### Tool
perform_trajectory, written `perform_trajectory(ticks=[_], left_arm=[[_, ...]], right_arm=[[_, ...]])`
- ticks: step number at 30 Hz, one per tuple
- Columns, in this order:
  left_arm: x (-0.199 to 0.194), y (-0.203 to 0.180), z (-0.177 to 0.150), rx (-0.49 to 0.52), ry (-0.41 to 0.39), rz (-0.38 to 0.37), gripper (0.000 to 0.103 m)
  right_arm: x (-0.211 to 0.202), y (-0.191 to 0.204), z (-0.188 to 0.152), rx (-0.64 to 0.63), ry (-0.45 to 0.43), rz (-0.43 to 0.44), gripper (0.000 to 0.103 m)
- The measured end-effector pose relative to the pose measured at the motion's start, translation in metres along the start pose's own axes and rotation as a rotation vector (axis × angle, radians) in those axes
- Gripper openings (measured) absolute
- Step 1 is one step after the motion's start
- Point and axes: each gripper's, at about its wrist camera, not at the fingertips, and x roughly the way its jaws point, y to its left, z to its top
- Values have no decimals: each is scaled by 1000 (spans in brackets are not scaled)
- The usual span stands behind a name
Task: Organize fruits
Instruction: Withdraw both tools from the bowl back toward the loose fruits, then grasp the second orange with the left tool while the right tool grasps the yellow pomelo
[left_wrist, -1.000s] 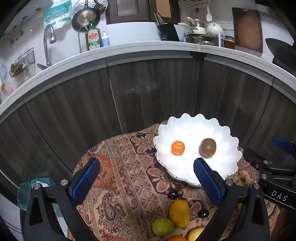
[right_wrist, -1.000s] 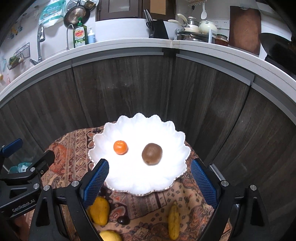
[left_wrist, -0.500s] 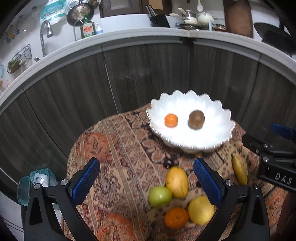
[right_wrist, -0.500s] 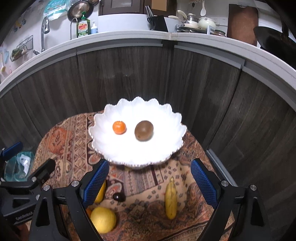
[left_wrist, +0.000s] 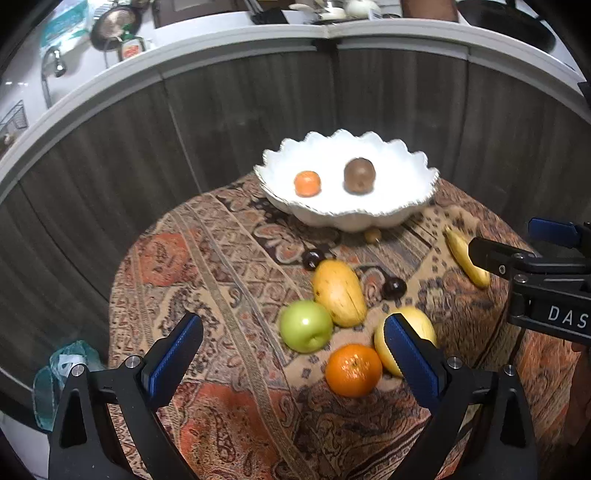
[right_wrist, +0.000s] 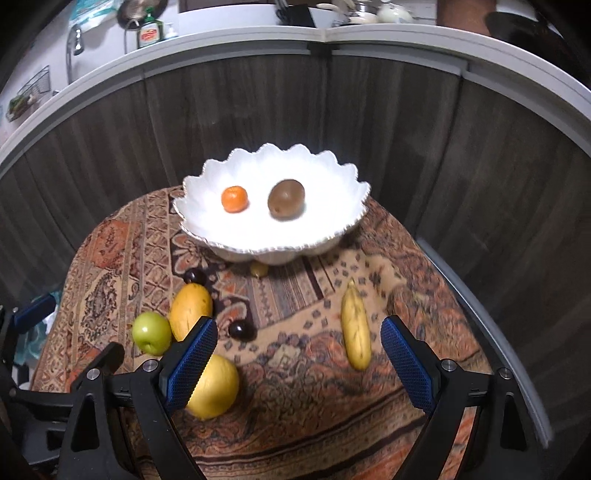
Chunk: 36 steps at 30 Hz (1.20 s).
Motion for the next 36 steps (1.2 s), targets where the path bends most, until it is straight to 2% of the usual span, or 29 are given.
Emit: perform_trajectory(ticks=[8,13,21,24,26,36], left_arm=[[16,-9,-17,71,37,-94,97],[35,-14,-27,87,110,-146,85],[51,-26,-36,122,154,-179,81],[57,-29,-37,134,173,-187,73],[60,-32,-38,146,185,-197,64],[71,-40,-37,154,199,-217,47]], right_arm=[[1,-1,-34,81,50,-44,91],[9,3,-49,82,93,-42,91],[16,2,-57,81,122,-58,91],[20,0,-59,84,137,-64,91],[23,-1,-60,87,145,-66,91],[28,-5,-61,99,160,-68,91]])
